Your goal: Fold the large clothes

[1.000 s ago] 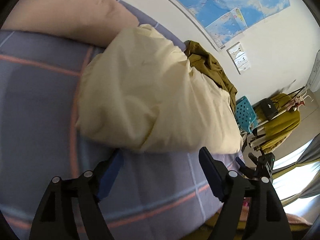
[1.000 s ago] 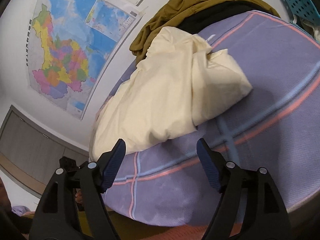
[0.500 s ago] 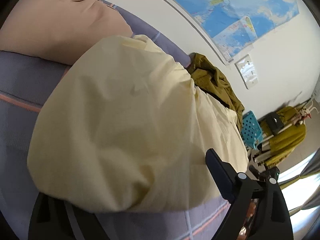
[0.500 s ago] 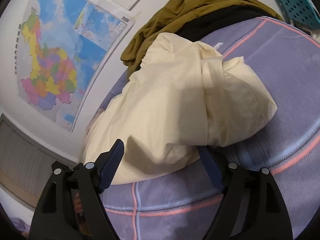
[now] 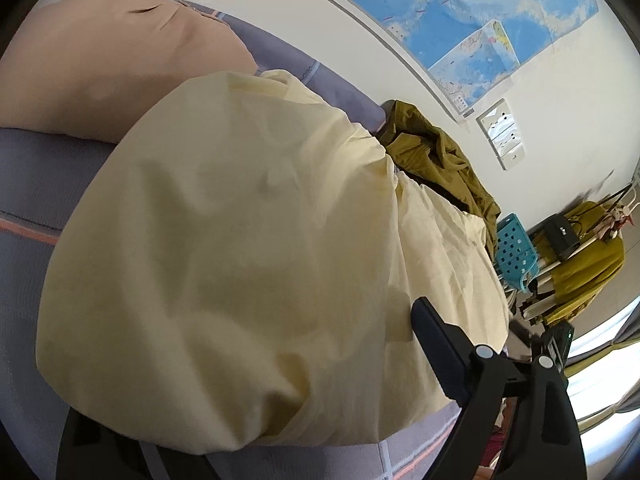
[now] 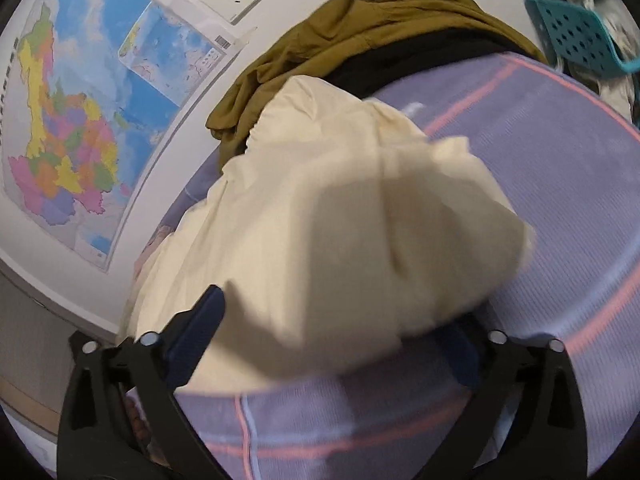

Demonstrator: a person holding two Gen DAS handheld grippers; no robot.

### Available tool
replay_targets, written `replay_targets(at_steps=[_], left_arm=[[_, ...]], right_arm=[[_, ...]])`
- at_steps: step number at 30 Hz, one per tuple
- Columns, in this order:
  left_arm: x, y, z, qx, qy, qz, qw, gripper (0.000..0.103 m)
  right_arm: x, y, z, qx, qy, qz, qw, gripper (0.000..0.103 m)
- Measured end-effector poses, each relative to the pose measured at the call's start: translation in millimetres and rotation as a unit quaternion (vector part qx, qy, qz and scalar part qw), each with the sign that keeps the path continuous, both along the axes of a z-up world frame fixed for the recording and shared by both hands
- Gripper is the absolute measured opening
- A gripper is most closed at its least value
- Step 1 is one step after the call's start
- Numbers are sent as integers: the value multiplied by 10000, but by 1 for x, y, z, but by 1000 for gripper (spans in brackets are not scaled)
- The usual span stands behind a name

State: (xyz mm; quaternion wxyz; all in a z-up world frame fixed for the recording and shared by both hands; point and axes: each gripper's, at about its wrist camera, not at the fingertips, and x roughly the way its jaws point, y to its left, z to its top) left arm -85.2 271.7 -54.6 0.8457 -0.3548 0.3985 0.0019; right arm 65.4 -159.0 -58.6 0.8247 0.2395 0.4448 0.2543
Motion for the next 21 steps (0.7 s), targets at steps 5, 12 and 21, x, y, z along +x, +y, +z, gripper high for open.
replay_targets(at_steps=[5,12,21], left_arm=[[8,1,-1,29,3,41,10000,91],[23,-6,-1,567,108,100,9983,87],[27,-15,2,1152,391,119,9925,67]], right_arm=[[15,19,-4,566,-166,341,9977,95],[31,36,-7,693,-87,623,9956,69],[38,43,-11,774,45,922,9927,58]])
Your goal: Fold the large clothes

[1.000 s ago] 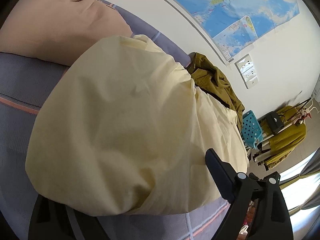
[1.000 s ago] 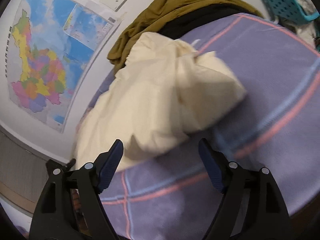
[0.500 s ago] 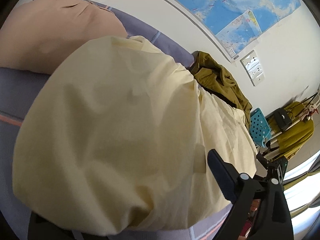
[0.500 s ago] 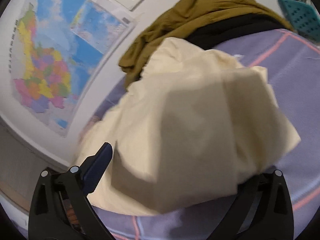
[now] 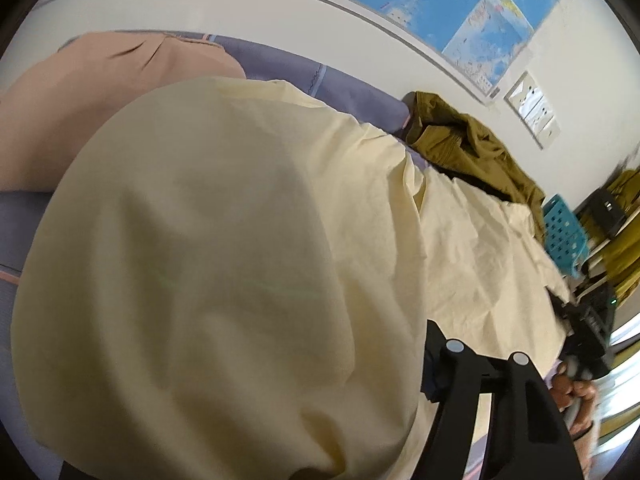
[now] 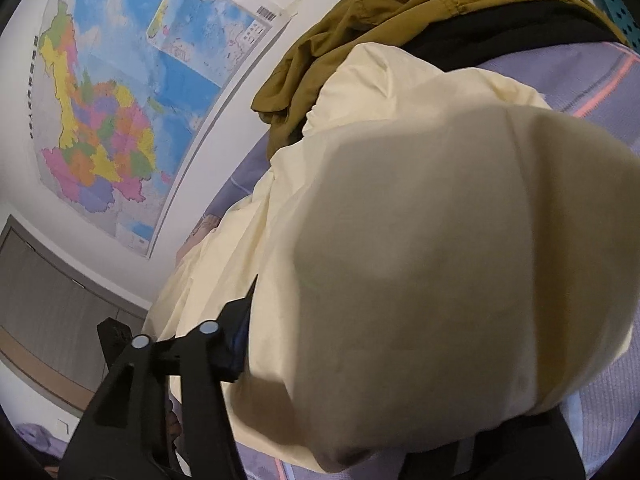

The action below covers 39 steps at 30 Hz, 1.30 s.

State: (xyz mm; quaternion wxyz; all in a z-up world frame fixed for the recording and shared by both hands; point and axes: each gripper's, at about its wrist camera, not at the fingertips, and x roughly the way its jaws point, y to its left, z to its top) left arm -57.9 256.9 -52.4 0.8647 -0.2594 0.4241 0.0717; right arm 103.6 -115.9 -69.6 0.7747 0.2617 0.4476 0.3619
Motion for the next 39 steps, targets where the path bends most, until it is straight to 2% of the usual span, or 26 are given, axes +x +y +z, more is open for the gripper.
replay_targets(at_steps=[5,9,12,16,19,21,26,30,32,34,35,37,39], left_arm=[[1,-1,0,112,38,12,9999,68],[4,-3,0,159,48,-4,9999,70],[6,-4,0,148,32,-34,9999,74],[10,-6,-1,185,-13,-87,9998,81],[13,-8,-1,265,-4,-73,9996,81],[14,-8,0,343,26,-31,9994,75],[13,-9,4,340,23,-61,9994,51],[10,-16,12,510,3,-142,9986,37],[7,-16,16,479,-36,-171,9987,32],[4,-15,16,415,-42,-220,9989,34],[4,-14,14,364,2,-242,9990,39],[5,-12,10,346,41,-245,9991,49],[8,-9,4,277,99,-228,9993,55]], right_arm=[[-1,13,4,-229,-137,20,9996,71],[0,21,6,-394,-250,27,9989,73],[2,20,5,-413,-221,4,9989,67],[3,17,3,-391,-183,52,9991,54],[3,16,3,-384,-189,105,9990,48],[4,17,3,-350,-179,139,9991,44],[2,16,6,-201,-196,252,9993,30],[-5,16,16,-146,-276,316,9990,24],[-11,12,21,143,-218,433,9987,23],[-13,9,23,318,-163,495,9981,25],[-13,10,22,169,-150,526,9984,27],[-11,11,17,-39,-83,489,9988,34],[-6,12,7,28,100,462,9989,42]])
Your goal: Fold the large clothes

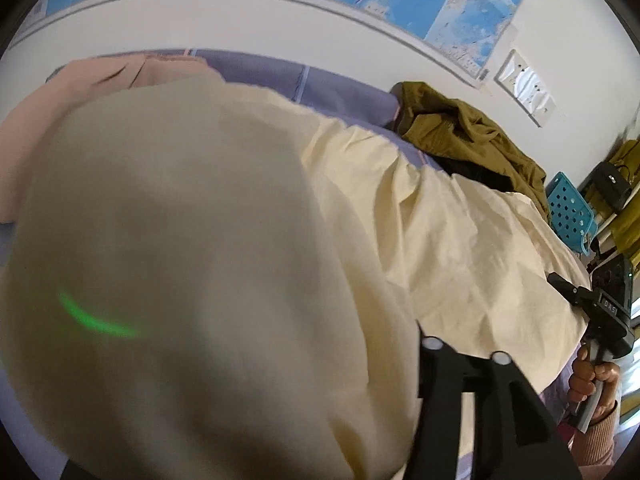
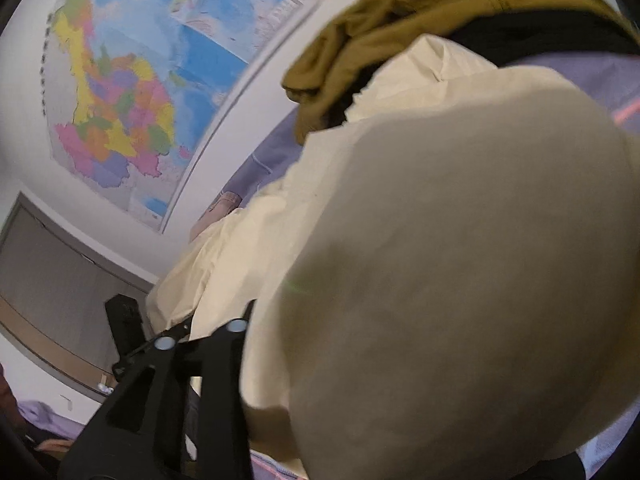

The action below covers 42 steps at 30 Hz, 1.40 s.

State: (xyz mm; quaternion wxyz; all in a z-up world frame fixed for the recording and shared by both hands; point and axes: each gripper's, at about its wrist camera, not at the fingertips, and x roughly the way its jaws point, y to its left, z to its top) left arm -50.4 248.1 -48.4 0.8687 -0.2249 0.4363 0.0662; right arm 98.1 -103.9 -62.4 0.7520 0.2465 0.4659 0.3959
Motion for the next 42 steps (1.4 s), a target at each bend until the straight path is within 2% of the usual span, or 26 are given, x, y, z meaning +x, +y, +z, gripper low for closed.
replay_targets(at_steps=[2,3,5,7,9,11,12,14,17,19,22,25,27,29,30,32,34,36,38,39,41,42], left_arm=[[2,3,-5,-150,-11,-36,9999,64],[2,4,-4,-190,-55,-61,9998,66],[5,3,-4,-294,-101,-206,9993,78],[7,1,-4,-290,-107,-209,9993,78],[11,-1,-4,-200,-84,-198,9996,71],[11,0,-4,-155,-48,-143,9998,56],[11,1,-3,-193,-42,-107,9997,53],[10,2,0,-203,-52,-74,9998,40],[7,0,10,-143,-119,-84,9998,28],[3,1,18,-214,-244,-102,9994,24],[-6,3,23,-294,-366,-209,9987,24],[-7,6,15,-403,-215,-292,9985,29],[-5,10,7,-480,-60,-267,9985,39],[-6,12,1,-574,7,-283,9980,55],[-5,14,-2,-602,35,-255,9979,58],[-5,15,-6,-807,-44,-319,9962,73],[-3,12,-6,-805,-60,-339,9962,74],[0,7,-5,-673,-59,-340,9971,73],[3,3,-4,-536,-12,-290,9981,56],[3,2,-3,-468,-5,-270,9985,52],[3,-2,3,-273,-9,-221,9994,37],[3,-4,6,-201,-8,-214,9996,35]], right_arm=[[3,4,-4,-44,4,-32,10000,53],[3,5,-6,-51,-4,-31,10000,56],[4,10,-7,-148,-81,-16,9999,58],[6,14,-6,-183,-94,-6,9998,59],[6,17,-6,-265,-155,4,9995,54],[5,17,-6,-296,-198,13,9994,38],[4,18,-5,-288,-225,32,9993,35],[2,19,-1,-259,-304,59,9992,26],[-3,19,10,-186,-417,111,9989,21],[-8,17,20,-53,-555,161,9983,21],[-13,13,26,62,-637,274,9976,20],[-9,11,12,-48,-347,291,9990,27],[-5,8,0,-61,-127,207,9997,40],[-4,6,-6,-105,-67,137,9998,56],[-4,5,-7,-153,-77,82,9998,58],[-3,7,-7,-95,-86,78,9999,62],[-1,9,-7,-64,-100,78,9999,63],[1,13,-8,-101,-123,25,9999,56],[2,14,-8,-97,-161,55,9998,35],[2,14,-7,-104,-188,50,9998,32],[2,16,-4,-84,-248,87,9996,22],[1,17,0,-113,-312,99,9994,21]])
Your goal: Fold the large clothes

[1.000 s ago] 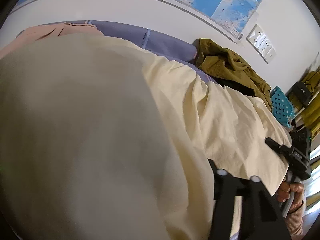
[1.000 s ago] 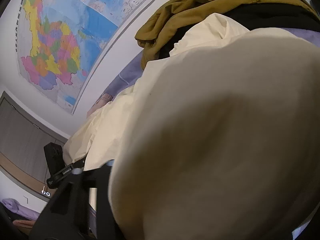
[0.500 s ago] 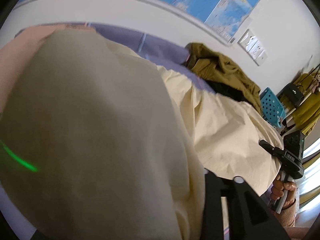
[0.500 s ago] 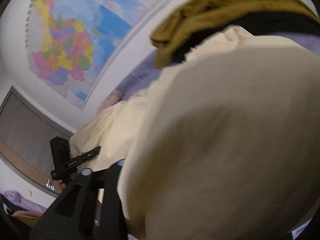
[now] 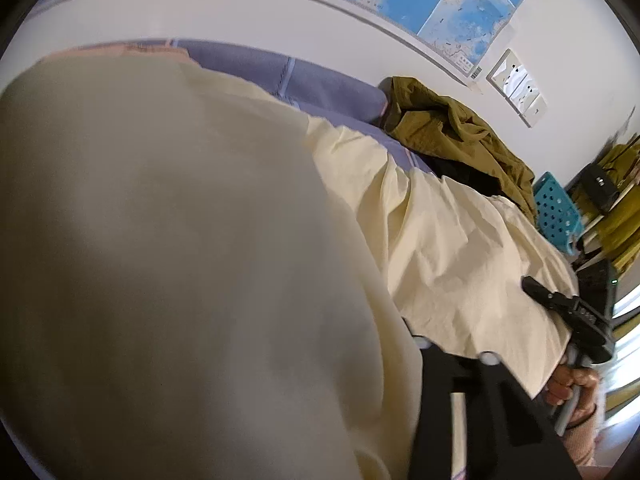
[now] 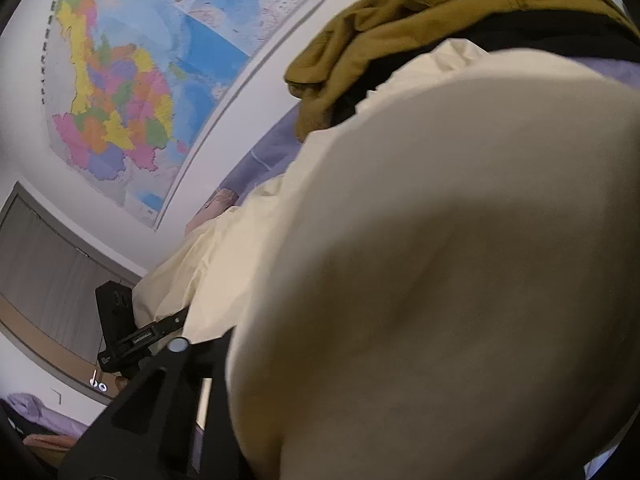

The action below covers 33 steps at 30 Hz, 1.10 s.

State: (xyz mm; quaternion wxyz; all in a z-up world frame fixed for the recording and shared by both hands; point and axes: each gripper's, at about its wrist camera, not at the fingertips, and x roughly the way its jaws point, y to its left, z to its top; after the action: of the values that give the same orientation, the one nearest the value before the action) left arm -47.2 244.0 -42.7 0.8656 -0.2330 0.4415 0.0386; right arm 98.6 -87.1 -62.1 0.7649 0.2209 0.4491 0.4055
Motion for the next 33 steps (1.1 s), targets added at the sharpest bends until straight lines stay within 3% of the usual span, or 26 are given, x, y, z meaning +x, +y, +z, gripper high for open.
replay_targets(at_steps=[5,22,33], left_arm=[[-3,-8,19,247,-131,-49,9996,24],[-13,-14,64,456,-605,-287,9967,24],[-12,-10,106,592,-1018,-239,9928,24]], right_arm=[[-5,3,26,27,-369,38,9993,17],[-17,8,77,196,-854,224,9959,17],[-18,24,124,347,-1409,388,9887,16]])
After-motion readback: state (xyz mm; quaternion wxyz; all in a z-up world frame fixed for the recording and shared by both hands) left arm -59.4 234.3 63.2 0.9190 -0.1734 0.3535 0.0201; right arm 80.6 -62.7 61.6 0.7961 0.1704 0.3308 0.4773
